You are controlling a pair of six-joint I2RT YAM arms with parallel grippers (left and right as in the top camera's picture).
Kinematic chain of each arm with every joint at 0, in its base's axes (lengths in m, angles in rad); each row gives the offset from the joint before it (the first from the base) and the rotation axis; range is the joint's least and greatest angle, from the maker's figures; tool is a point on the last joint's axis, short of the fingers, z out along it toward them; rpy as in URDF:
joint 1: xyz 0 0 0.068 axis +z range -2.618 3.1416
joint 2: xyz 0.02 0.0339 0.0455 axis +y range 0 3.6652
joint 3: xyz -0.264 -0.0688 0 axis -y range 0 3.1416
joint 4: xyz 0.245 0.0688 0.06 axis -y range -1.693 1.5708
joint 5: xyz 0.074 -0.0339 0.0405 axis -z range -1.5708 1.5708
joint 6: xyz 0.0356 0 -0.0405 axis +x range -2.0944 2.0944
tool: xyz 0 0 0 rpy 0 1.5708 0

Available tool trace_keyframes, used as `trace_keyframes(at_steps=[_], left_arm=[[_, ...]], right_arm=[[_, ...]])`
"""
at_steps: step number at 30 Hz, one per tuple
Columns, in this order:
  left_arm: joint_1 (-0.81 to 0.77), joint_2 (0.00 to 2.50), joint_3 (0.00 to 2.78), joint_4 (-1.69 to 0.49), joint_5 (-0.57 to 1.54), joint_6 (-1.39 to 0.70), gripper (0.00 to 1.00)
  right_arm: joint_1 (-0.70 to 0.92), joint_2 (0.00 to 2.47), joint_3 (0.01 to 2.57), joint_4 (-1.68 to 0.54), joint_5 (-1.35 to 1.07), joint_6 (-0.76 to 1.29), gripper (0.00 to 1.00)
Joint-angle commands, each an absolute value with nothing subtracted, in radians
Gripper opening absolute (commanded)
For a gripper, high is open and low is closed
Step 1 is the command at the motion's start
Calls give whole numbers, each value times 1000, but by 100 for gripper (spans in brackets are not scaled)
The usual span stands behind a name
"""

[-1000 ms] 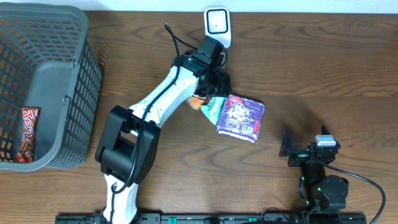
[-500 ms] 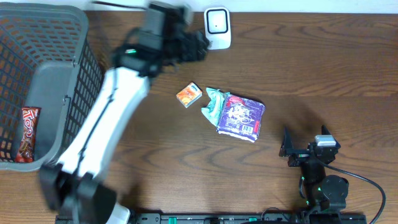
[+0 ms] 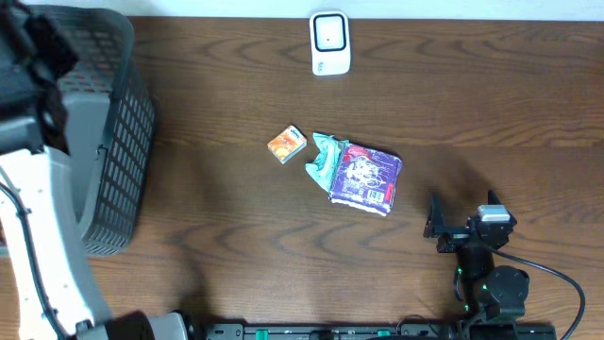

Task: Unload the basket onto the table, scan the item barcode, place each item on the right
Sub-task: 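Move the left gripper back into the basket and grasp the red candy bar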

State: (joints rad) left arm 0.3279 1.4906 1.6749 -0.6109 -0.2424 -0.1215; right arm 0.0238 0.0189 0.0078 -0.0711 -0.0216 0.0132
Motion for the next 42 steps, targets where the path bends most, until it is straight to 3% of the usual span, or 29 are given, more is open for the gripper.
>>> trace_keyframes(at_steps=[1, 8, 15, 25, 38, 39, 40, 42], left_arm=[[429, 1585, 1651, -661, -305, 33, 80], [556, 1729, 1589, -744, -305, 105, 80], [577, 1844, 1551, -718, -304, 204, 72], [638, 2027, 1551, -702, -300, 344, 73], [689, 2149, 1529, -706, -111, 377, 72], [689, 2153, 1526, -706, -111, 377, 68], [689, 2155, 1524, -706, -111, 377, 57], [689, 2155, 1523, -707, -111, 377, 24]], right_arm=[[32, 16, 6, -75, -16, 6, 99], [32, 16, 6, -75, -16, 6, 99], [32, 16, 6, -75, -16, 6, 99], [32, 16, 6, -75, -16, 6, 99], [32, 16, 6, -75, -16, 6, 99], [32, 16, 6, -75, -16, 6, 99], [32, 16, 6, -75, -16, 6, 99], [32, 16, 6, -75, -16, 6, 99]])
